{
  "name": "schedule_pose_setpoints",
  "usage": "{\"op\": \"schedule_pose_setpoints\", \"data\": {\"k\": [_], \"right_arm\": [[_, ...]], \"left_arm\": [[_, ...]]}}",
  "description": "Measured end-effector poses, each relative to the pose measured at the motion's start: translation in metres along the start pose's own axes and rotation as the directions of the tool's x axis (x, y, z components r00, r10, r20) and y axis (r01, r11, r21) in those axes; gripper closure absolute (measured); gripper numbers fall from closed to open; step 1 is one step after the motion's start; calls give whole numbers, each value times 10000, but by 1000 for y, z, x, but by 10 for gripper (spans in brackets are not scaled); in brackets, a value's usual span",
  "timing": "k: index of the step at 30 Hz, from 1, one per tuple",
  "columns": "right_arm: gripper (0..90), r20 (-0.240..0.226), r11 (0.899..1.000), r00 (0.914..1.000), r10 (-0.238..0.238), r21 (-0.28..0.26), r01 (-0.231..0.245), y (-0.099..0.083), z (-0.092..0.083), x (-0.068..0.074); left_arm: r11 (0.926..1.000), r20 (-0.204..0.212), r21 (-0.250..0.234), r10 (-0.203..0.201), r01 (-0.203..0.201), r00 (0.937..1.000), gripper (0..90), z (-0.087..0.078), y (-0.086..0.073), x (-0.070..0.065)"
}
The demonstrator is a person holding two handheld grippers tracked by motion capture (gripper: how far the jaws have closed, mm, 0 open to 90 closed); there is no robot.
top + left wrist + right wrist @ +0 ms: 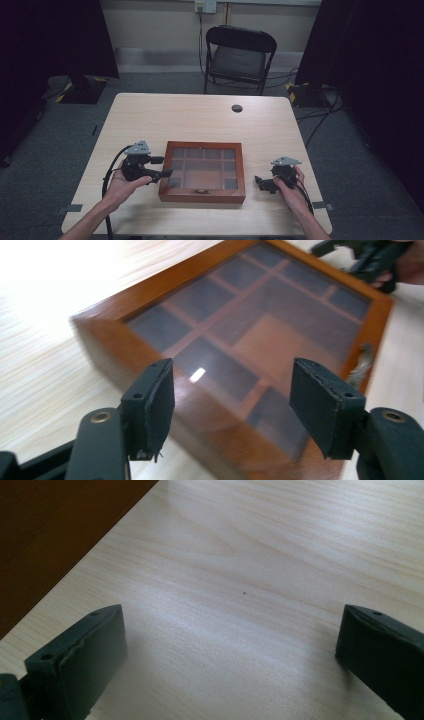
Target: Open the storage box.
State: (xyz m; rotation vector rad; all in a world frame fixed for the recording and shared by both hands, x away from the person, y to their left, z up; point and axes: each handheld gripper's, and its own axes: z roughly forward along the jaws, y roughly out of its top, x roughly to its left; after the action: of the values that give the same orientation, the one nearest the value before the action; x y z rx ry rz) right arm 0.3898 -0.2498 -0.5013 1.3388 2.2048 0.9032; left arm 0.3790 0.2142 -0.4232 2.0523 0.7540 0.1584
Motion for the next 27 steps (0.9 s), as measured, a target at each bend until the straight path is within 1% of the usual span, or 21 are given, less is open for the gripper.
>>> {"op": "schedule_pose_setpoints", "data": {"k": [2,4,6,8,10,12,14,15,17,18,21,23,25,26,27], "right_arm": [[0,1,10000,10000,-18,-5,18,0,0,0],[0,1,10000,10000,-20,-6,20,0,0,0],[0,0,10000,10000,-16,-4,16,0,0,0],[0,0,10000,10000,-17,-5,17,0,0,0],[0,0,10000,10000,-18,-6,18,0,0,0],[0,-1,10000,10000,-18,-7,18,0,0,0],[0,2,10000,10000,-7,-1,7,0,0,0],[0,3,10000,10000,-23,-7,23,0,0,0],[0,2,10000,10000,-22,-8,22,0,0,0],[0,2,10000,10000,-6,-2,6,0,0,0],[0,0,10000,10000,-20,-8,20,0,0,0],[0,1,10000,10000,-17,-7,17,0,0,0],[0,1,10000,10000,-6,-4,6,0,0,0],[0,1,10000,10000,-3,0,3,0,0,0],[0,1,10000,10000,-16,-7,16,0,0,0]], "left_arm": [[9999,59,22,126,-126,9999,349,2,3,-4],[9999,264,-43,133,-132,9996,349,5,5,-8],[9998,403,39,218,-219,9989,349,6,7,-11],[9997,607,-47,229,-226,9979,354,8,9,-16],[9989,683,4,461,-463,9966,364,9,12,-21],[9984,740,4,559,-561,9957,370,11,14,-26],[9976,929,-94,685,-679,9933,389,13,16,-29],[9976,1042,3,691,-696,9921,393,14,18,-30],[9974,1227,-9,712,-716,9899,392,18,19,-33],[9970,1311,66,758,-773,9885,388,20,20,-34],[9964,1419,57,832,-849,9864,385,24,24,-37],[9955,1547,68,920,-942,9837,404,27,27,-39],[9957,1684,106,888,-919,9817,408,32,30,-42],[9950,1732,200,925,-974,9805,419,35,31,-43],[9953,1933,232,882,-944,9772,422,40,32,-46]]}}
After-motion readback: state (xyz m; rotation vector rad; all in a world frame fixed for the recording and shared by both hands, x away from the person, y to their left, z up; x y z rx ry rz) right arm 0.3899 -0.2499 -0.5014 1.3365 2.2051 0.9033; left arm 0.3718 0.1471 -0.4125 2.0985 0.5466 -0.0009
